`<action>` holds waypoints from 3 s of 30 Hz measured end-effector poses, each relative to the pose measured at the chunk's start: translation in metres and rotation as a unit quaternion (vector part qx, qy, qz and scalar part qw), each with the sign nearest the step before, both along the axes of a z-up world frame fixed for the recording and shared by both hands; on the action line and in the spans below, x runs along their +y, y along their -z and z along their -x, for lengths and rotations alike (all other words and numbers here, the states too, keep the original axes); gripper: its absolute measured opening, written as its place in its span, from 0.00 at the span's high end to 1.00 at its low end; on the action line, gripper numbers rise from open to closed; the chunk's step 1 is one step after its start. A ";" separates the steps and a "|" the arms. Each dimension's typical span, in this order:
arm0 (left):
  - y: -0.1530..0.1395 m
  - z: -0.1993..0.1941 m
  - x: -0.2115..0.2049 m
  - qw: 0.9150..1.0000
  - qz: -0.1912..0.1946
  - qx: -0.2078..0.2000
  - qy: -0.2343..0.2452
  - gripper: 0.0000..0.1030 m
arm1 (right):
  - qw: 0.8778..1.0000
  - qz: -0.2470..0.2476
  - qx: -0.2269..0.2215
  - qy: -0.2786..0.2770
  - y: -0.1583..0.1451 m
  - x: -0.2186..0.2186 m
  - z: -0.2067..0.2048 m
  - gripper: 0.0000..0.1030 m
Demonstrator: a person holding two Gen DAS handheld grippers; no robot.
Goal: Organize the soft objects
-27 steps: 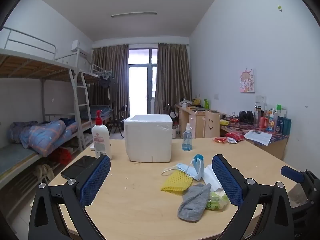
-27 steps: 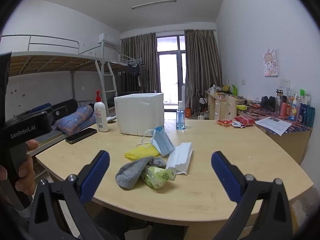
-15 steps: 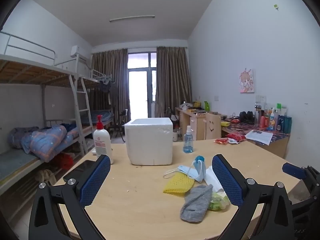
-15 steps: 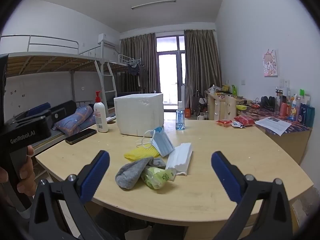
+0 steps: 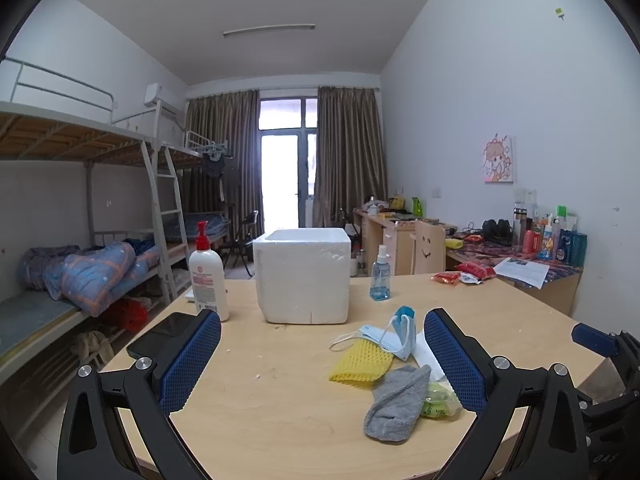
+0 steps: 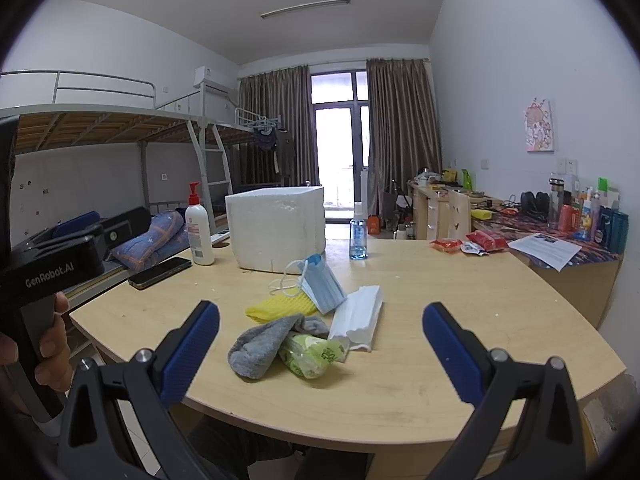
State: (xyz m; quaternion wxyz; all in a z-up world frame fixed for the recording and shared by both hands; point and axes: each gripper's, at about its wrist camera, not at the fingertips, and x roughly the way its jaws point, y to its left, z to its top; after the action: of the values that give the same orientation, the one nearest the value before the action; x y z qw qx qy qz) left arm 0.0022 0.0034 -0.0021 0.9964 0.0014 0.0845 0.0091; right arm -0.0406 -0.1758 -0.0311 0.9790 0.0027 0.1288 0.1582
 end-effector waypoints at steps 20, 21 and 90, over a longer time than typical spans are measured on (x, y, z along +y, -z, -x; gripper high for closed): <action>0.000 0.002 0.000 1.000 -0.005 0.002 -0.013 0.01 | 1.000 0.000 -0.005 -0.002 -0.002 -0.003 0.000 0.00; 0.000 0.001 0.001 1.000 -0.001 0.002 -0.012 0.01 | 1.000 0.000 -0.005 -0.002 -0.002 -0.002 0.001 0.00; 0.082 -0.101 -0.034 0.956 -0.055 0.210 0.198 0.17 | 0.993 0.027 0.111 -0.019 0.019 0.004 -0.120 0.00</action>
State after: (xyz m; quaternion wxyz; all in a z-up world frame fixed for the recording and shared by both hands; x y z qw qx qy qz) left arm 0.1035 -0.0302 -0.0841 0.9363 0.0743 0.2897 -0.1842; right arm 0.0789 -0.1716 -0.0496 0.9553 -0.0083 0.2405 0.1717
